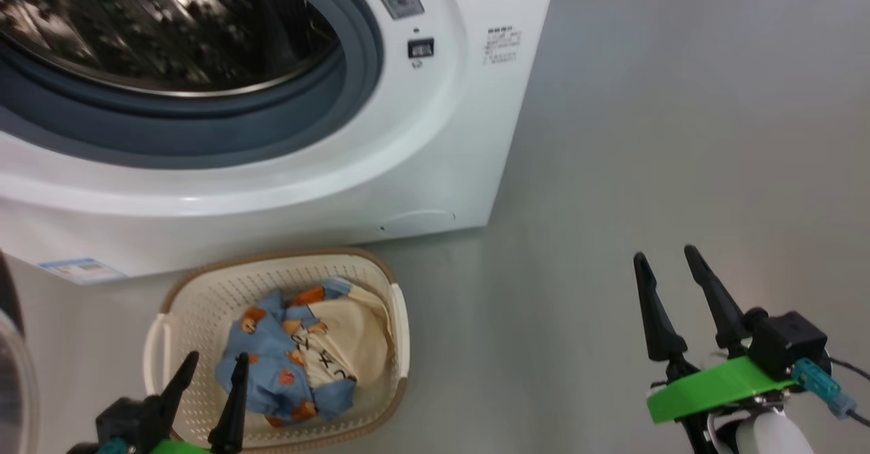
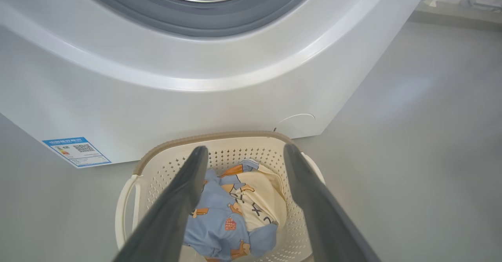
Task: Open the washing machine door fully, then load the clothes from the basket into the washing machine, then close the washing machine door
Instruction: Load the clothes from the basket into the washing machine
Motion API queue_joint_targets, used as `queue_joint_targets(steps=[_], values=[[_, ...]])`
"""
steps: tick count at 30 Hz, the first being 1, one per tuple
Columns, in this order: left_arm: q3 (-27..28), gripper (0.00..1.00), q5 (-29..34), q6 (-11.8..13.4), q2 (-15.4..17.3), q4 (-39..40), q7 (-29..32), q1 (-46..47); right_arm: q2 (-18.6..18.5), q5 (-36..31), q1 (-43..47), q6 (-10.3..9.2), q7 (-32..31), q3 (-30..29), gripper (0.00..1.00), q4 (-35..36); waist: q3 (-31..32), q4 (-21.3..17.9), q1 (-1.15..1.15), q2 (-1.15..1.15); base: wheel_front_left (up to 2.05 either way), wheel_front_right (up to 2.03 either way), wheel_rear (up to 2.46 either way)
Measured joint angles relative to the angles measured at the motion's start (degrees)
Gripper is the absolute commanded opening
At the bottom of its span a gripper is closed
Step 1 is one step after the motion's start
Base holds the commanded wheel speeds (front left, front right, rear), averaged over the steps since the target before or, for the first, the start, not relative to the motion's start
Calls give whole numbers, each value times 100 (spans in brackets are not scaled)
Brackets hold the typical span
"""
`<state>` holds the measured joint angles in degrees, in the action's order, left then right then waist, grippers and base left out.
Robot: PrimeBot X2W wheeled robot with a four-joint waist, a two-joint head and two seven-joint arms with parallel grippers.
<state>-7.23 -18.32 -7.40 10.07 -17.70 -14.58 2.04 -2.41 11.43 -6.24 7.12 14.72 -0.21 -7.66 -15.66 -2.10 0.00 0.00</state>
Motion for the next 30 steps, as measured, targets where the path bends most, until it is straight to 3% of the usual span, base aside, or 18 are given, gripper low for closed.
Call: queue_joint_targets(steps=[18,30], values=[[-1283,100,-1093,0,731,-1923,140,1766,-32,159,-873,0,1,301,100,225,-1569,-483,0,0,0,0,0],[-1903,100,-1601,-1,965,-3114,182,2728,-35,123,-1113,0,1,343,100,444,-2290,-717,0,0,0,0,0]])
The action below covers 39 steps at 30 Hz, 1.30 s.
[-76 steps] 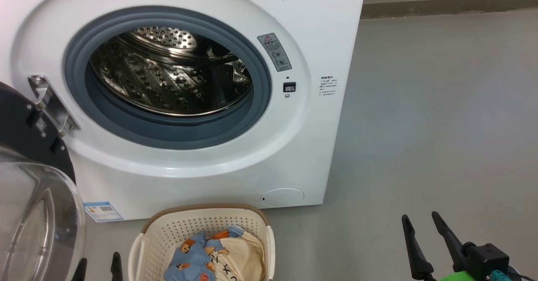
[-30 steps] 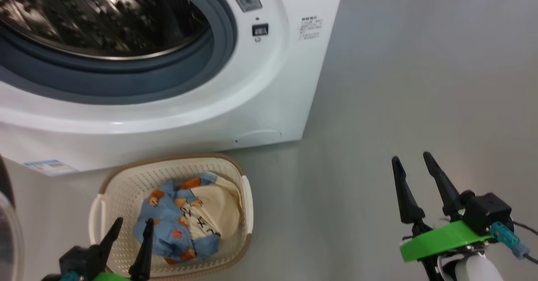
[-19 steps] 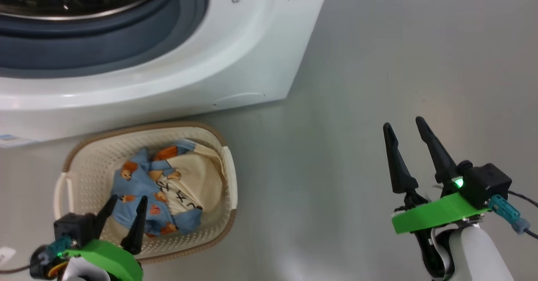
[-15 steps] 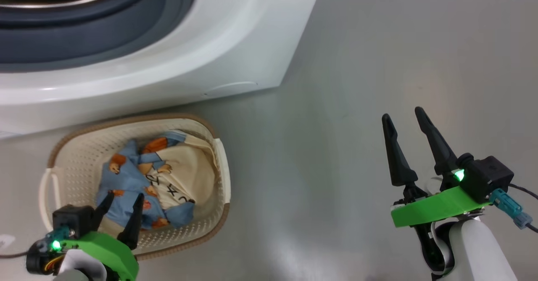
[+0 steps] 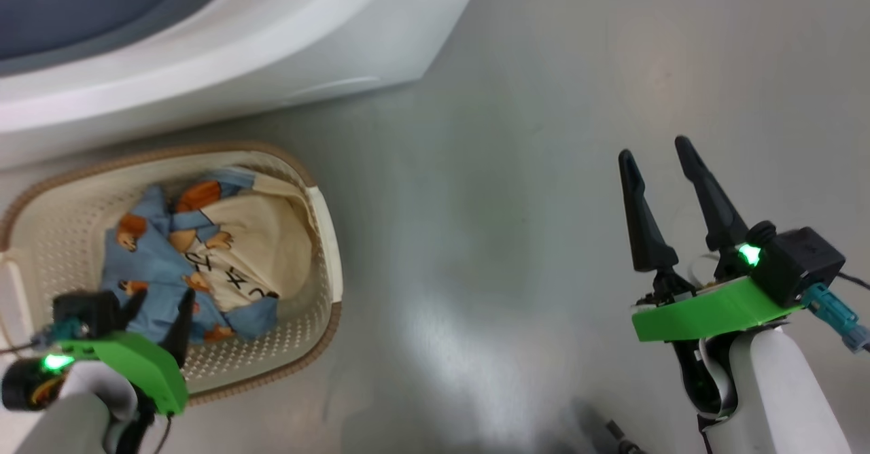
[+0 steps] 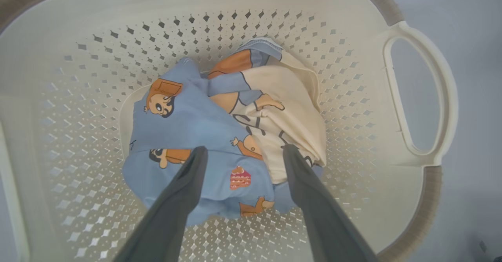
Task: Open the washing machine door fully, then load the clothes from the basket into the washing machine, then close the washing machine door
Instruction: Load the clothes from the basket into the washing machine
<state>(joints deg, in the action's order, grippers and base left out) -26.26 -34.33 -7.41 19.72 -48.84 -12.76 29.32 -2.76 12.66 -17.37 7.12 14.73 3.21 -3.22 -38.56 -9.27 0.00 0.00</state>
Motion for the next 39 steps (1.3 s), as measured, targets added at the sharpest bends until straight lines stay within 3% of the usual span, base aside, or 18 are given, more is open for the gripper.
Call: queue_joint_targets(steps=[21,36,38,39], values=[[-1173,100,-1245,0,492,-670,287,1419,0,-201,-162,0,0,-90,100,512,-1203,-92,0,0,0,0,0],[-2060,99,-1922,0,548,-630,205,1805,0,-267,-175,0,0,-137,100,602,-1462,-69,0,0,0,0,0],[-2207,49,-1965,0,548,-638,165,1814,0,-298,-175,0,0,-149,100,606,-1464,-69,0,0,0,0,0],[-2271,38,-2006,0,548,-644,162,1818,0,-299,-175,0,0,-159,100,609,-1462,-67,0,0,0,0,0]])
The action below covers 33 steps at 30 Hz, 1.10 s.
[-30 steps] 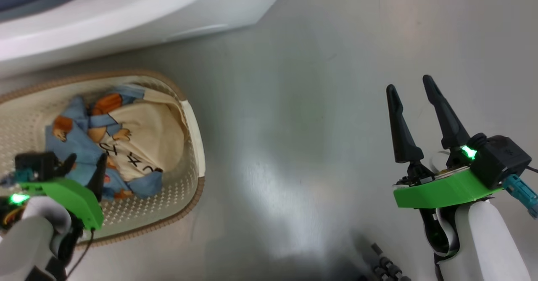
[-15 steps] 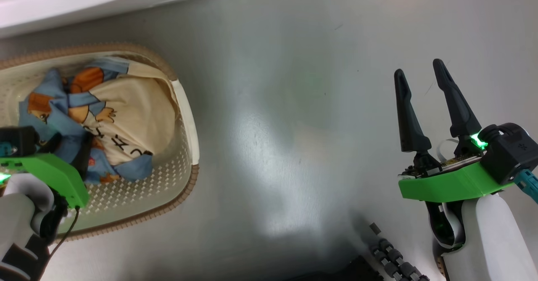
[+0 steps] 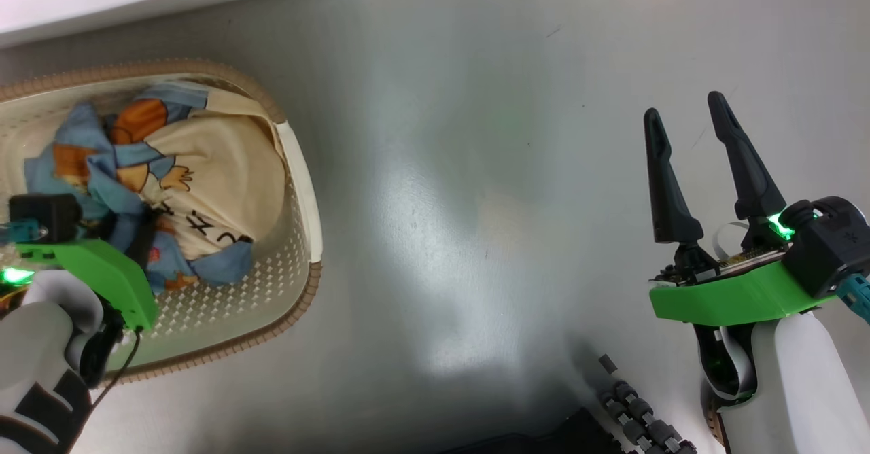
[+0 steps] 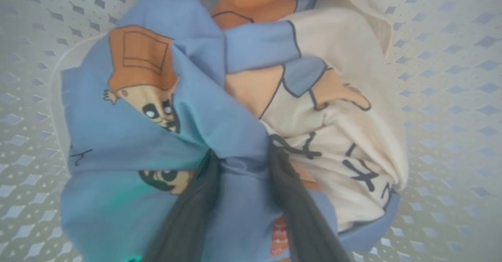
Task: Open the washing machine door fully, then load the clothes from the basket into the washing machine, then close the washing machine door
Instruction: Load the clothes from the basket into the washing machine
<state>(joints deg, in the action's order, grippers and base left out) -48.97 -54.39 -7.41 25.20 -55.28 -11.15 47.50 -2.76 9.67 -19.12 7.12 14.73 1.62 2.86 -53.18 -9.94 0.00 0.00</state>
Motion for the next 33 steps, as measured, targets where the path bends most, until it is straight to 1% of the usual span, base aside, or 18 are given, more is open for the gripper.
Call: queue_joint_targets(steps=[1,2,3,12,17,20,25,33], values=[[-59,25,-30,0,0,-7,-2,2,0,0,0,0,0,-10,100,2,2,2,0,0,0,0,0],[-121,7,-58,0,0,-10,-3,2,0,0,0,0,0,-18,100,4,5,6,0,0,0,0,0],[-192,0,-88,0,0,-9,-12,6,0,0,0,0,0,-22,100,8,7,11,0,0,0,0,0],[-599,0,-364,0,-34,-80,-200,144,0,-10,-2,0,0,-30,100,8,61,86,0,0,0,0,0],[-747,0,-402,0,-89,-100,-298,158,0,-10,-3,0,0,-43,100,-56,192,150,0,0,0,0,0],[-737,0,-402,0,-109,-74,-307,147,0,-10,-5,0,0,-43,100,-97,320,193,0,0,0,0,0],[-225,0,-209,0,-154,369,-308,-110,-2,-10,-43,0,0,-52,100,-207,599,288,0,0,0,0,0],[961,0,567,0,-342,1158,-308,-1206,-9,-10,-48,0,0,-74,100,-452,1208,465,0,0,0,0,0]])
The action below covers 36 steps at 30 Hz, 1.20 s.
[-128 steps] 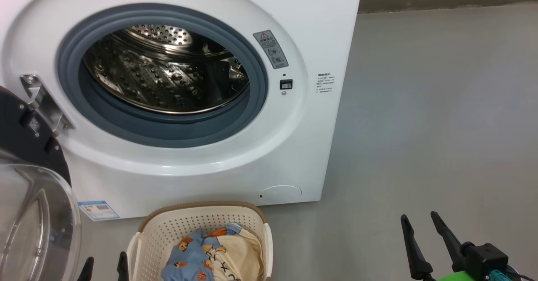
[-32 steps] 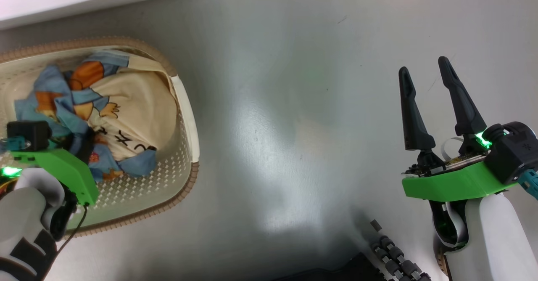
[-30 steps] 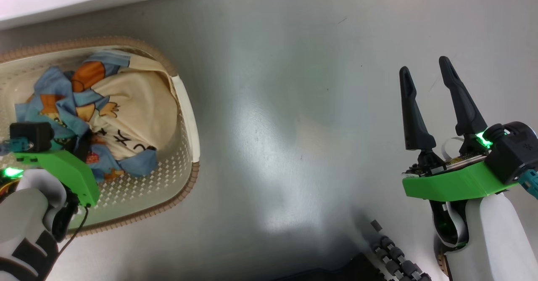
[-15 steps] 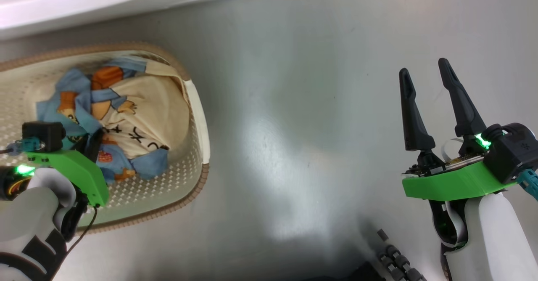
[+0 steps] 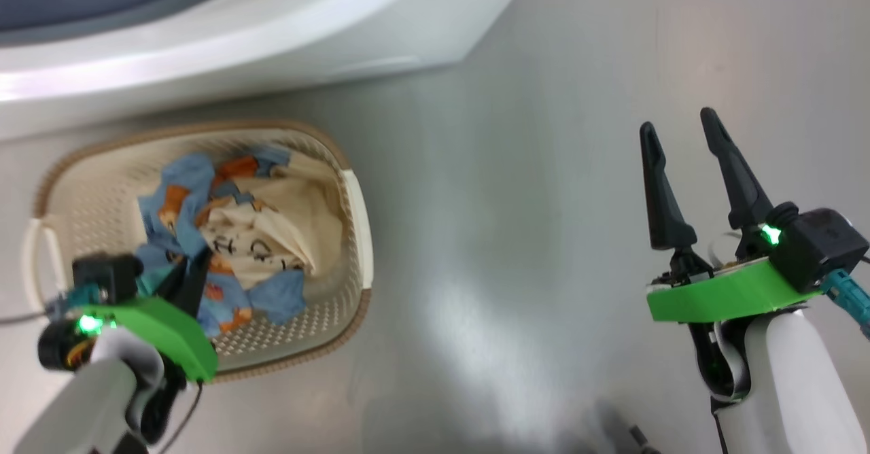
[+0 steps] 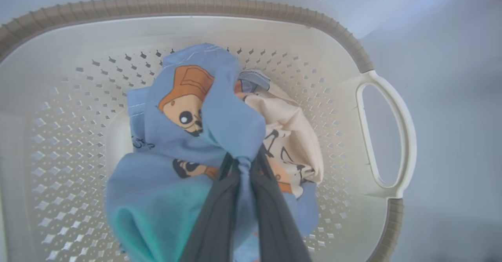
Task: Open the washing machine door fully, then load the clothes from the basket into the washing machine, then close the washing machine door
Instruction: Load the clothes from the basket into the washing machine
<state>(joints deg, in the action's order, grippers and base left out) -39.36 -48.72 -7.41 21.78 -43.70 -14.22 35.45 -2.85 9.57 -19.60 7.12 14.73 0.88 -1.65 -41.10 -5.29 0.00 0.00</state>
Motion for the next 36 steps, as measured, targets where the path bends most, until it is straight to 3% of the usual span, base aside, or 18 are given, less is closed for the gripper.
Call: queue_joint_targets(steps=[13,23,36], values=[[1586,0,1140,58,-486,1123,0,-1830,-5,18,825,0,0,-74,100,-378,1352,211,0,0,0,0,0],[2192,0,1726,188,-857,1956,0,-2885,1,78,1485,0,0,-191,100,-519,2439,321,0,0,0,0,0],[2753,0,2379,470,-1066,2982,0,-3873,16,121,1923,0,0,-231,100,-625,3403,429,0,0,0,0,0]])
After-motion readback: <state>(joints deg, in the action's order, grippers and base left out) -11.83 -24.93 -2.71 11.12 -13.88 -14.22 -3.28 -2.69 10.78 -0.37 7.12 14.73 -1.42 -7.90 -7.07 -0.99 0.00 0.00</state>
